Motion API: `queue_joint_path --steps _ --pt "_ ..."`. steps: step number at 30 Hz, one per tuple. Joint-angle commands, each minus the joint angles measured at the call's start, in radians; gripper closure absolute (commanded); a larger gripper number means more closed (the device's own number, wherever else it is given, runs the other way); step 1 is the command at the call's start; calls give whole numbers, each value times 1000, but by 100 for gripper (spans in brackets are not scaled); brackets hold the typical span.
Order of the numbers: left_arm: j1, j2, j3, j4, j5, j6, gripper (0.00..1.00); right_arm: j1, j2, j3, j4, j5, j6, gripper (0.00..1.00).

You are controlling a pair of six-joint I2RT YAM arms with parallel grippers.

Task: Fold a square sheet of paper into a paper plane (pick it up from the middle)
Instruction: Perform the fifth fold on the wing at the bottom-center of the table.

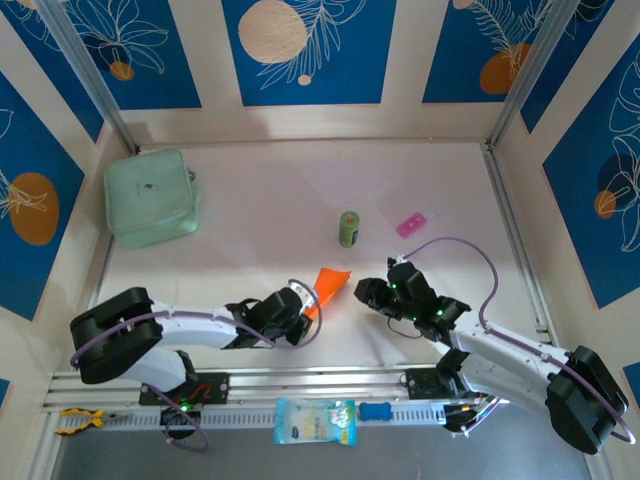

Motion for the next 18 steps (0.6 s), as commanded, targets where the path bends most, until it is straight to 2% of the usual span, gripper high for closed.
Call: queue_joint_path --steps 1,9,18 --pt "38 7 -36 63 138 -21 98 9 25 -10 93 -70 -82 63" --pt "109 45 -30 68 261 -54 99 24 181 59 159 -241 -173 71" --pt "174 68 -17 75 394 -70 100 60 351 114 247 -315 -205 77"
